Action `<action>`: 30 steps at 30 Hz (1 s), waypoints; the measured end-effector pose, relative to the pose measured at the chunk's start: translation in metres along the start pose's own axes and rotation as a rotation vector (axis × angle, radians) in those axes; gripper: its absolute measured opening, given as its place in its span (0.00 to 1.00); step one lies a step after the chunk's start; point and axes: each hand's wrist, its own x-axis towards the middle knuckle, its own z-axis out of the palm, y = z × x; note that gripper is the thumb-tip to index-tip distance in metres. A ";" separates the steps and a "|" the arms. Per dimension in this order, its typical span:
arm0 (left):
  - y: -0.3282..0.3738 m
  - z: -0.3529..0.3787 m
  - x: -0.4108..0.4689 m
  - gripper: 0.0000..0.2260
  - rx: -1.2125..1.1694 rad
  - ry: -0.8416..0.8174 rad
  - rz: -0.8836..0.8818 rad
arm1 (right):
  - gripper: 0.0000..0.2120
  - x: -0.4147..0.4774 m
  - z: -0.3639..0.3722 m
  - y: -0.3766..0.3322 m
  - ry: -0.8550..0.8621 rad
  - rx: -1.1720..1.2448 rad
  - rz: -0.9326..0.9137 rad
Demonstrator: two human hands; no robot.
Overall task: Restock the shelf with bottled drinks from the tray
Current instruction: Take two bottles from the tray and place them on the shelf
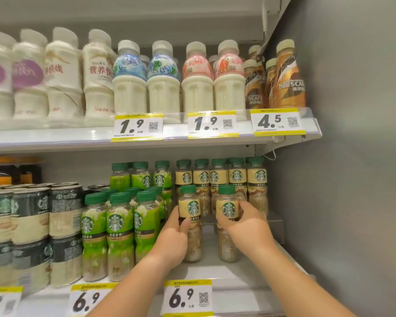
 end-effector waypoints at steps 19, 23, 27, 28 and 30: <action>-0.002 0.006 -0.008 0.28 0.377 0.081 -0.128 | 0.25 -0.011 0.003 0.019 -0.225 -0.146 0.117; 0.002 0.009 -0.006 0.21 0.400 0.105 -0.160 | 0.24 -0.008 0.006 0.018 -0.245 -0.137 0.123; 0.004 0.010 -0.004 0.20 0.468 0.148 -0.186 | 0.23 -0.007 0.009 0.015 -0.263 -0.125 0.122; 0.004 0.011 -0.004 0.20 0.480 0.149 -0.187 | 0.23 -0.007 0.011 0.014 -0.263 -0.123 0.117; 0.005 0.012 -0.005 0.20 0.517 0.147 -0.200 | 0.23 -0.007 0.015 0.013 -0.266 -0.119 0.109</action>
